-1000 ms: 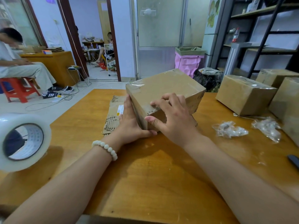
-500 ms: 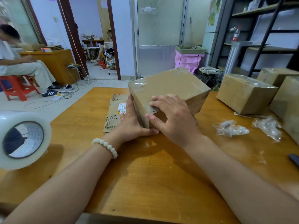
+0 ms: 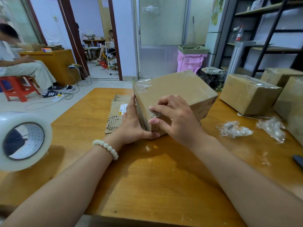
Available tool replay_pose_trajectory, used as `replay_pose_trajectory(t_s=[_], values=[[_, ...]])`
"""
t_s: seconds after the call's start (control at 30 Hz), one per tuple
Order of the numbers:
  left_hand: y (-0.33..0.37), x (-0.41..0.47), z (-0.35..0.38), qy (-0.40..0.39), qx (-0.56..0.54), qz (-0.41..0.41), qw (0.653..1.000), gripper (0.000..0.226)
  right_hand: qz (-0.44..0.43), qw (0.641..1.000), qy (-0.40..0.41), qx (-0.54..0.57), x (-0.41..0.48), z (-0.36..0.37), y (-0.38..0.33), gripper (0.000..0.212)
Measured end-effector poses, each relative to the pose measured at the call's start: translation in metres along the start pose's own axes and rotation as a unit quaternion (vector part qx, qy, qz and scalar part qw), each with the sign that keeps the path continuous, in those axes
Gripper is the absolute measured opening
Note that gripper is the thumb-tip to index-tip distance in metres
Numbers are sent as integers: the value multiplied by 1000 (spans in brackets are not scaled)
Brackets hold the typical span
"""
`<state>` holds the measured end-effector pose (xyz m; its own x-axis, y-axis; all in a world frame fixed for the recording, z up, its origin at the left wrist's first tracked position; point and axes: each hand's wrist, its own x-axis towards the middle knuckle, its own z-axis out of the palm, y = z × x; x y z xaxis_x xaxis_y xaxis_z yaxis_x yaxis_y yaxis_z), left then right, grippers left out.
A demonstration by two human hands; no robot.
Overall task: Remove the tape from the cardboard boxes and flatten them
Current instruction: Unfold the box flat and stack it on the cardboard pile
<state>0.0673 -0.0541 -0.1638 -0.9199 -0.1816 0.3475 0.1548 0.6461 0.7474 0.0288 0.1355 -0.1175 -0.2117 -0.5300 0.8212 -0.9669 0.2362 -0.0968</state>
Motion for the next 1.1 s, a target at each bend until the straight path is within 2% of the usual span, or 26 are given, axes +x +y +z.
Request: replay_pose_trajectory(t_s=[0.17, 0.33, 0.53, 0.7, 0.83, 0.97, 1.1], values=[[1, -1, 0, 4, 4, 11, 1000, 147, 3, 1000, -5, 24, 1, -3, -4, 33], [-1, 0, 1, 11, -8, 31, 999, 145, 10, 1000, -26, 2, 2, -6, 2, 48], [-5, 1, 2, 9, -4, 56, 998, 146, 2, 998, -38, 51, 4, -14, 0, 32], [2, -3, 3, 10, 71, 100, 992, 138, 55, 989, -111, 78, 11, -26, -3, 20], [2, -2, 5, 6, 50, 128, 990, 136, 94, 970, -200, 99, 16, -39, -4, 6], [1, -1, 7, 4, 45, 124, 991, 139, 66, 983, -160, 65, 13, -32, -7, 19], [1, -1, 7, 6, 59, 118, 991, 140, 41, 990, -126, 37, 10, -27, -8, 19]])
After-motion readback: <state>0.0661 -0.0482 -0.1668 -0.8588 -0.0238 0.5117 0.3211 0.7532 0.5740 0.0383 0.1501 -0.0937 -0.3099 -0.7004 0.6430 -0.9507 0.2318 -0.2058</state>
